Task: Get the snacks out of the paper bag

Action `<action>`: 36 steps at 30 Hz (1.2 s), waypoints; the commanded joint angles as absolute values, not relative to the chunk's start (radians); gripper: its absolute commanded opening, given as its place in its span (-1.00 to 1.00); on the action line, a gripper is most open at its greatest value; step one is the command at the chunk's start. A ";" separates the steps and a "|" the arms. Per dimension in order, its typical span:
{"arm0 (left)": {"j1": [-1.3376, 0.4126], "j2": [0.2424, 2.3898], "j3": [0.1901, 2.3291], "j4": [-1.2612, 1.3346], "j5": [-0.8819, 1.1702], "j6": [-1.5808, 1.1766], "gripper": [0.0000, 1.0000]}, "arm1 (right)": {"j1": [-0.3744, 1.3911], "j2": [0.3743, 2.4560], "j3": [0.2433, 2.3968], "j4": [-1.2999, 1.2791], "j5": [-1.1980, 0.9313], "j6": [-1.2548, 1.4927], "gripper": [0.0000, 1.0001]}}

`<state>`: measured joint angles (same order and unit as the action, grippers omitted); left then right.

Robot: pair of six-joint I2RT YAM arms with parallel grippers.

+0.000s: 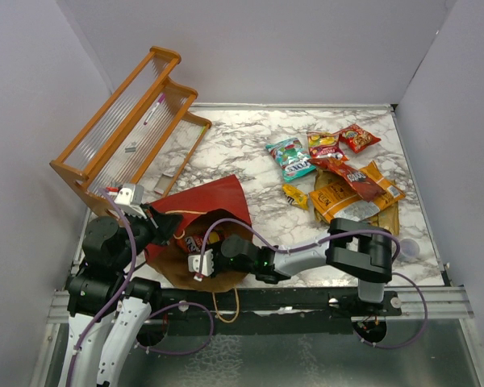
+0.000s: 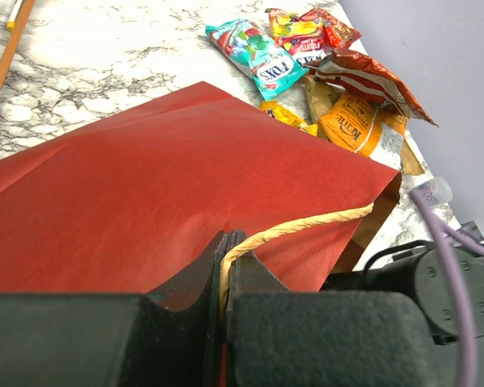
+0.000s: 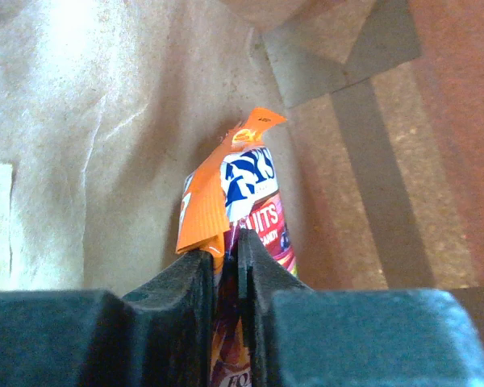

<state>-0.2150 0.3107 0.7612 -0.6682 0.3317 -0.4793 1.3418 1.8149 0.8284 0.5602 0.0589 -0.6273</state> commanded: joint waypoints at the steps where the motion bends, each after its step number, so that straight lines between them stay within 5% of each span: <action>1: -0.206 0.307 0.772 -0.671 0.309 -0.477 -1.00 | 1.348 1.687 0.792 0.572 0.048 -0.560 -0.80; 6: -0.207 0.310 0.772 -0.673 0.309 -0.478 -1.00 | 1.348 1.548 0.735 0.564 -0.004 -0.500 -0.97; 26: -0.277 0.289 0.776 -0.638 0.573 -0.349 -1.00 | 1.347 0.895 0.716 0.458 -0.464 -0.277 -0.98; 31: -0.276 0.308 0.774 -0.621 0.571 -0.353 -1.00 | 1.347 0.880 0.885 0.415 -0.269 -0.266 -0.98; 36: -0.275 0.334 0.781 -0.584 0.559 -0.385 -1.00 | 1.348 0.914 0.990 0.459 0.227 -0.260 -0.98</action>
<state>-0.2752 0.3115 0.7612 -0.6495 0.5362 -0.3721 1.3476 0.9016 0.8959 0.3985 -0.2081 -0.2798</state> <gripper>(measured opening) 0.013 0.088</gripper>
